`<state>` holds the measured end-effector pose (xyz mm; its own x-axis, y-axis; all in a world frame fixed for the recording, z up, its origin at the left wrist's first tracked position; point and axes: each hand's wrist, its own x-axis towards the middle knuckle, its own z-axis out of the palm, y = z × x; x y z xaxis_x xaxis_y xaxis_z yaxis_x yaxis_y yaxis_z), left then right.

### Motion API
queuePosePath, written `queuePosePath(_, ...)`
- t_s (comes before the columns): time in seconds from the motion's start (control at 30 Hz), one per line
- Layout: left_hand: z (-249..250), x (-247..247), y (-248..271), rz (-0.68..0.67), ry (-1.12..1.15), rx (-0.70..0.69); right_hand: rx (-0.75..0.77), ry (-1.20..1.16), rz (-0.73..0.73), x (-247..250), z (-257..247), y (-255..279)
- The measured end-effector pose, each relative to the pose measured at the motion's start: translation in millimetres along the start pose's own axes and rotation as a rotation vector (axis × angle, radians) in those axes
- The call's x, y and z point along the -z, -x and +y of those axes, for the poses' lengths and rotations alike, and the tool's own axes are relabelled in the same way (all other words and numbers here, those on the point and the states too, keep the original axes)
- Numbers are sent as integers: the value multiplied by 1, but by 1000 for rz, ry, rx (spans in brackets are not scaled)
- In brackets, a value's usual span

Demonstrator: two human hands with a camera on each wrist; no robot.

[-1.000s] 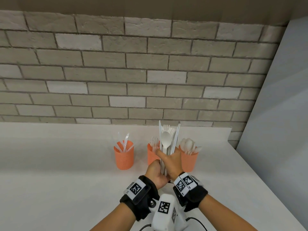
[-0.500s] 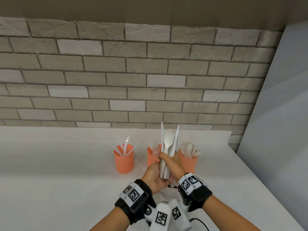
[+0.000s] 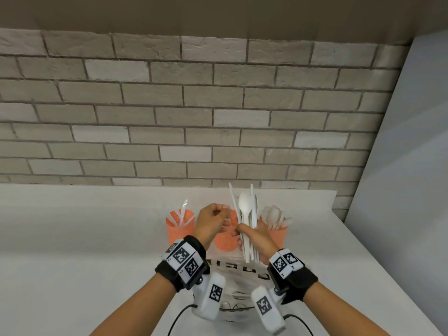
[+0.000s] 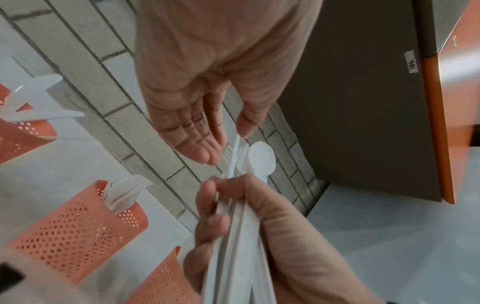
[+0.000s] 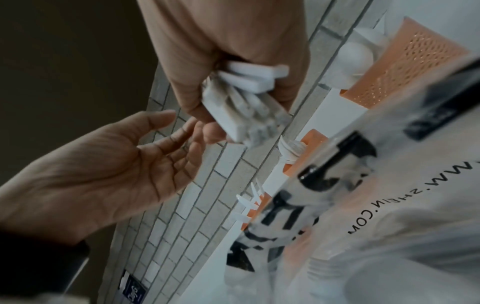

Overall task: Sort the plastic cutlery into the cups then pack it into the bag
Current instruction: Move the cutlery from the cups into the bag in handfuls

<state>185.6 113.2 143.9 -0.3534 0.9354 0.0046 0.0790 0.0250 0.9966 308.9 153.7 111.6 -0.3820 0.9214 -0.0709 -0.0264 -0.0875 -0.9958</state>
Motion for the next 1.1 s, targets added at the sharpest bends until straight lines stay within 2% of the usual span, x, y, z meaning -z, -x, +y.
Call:
queuePosePath(0.17,5,-3,-9,57,54,-33,55,95,-38,-6,0,10)
queuePosePath(0.47,-3,-7,-15,65,60,-25,182,371,130,1,13,9)
queuePosePath(0.57,-3,-6,-17,135,56,-64,232,451,162,5,15,13)
queuePosePath(0.67,3,0,-19,264,81,-147,265,573,207,12,18,19)
queuePosePath(0.73,8,7,-22,339,199,-182,299,671,250,18,19,25)
queuePosePath(0.83,13,15,-23,372,369,-171,328,809,311,25,18,32)
queuePosePath(0.93,9,15,-16,309,262,-129,345,935,382,30,17,33)
queuePosePath(1.1,-1,0,13,-14,101,-138,361,1000,414,35,16,35)
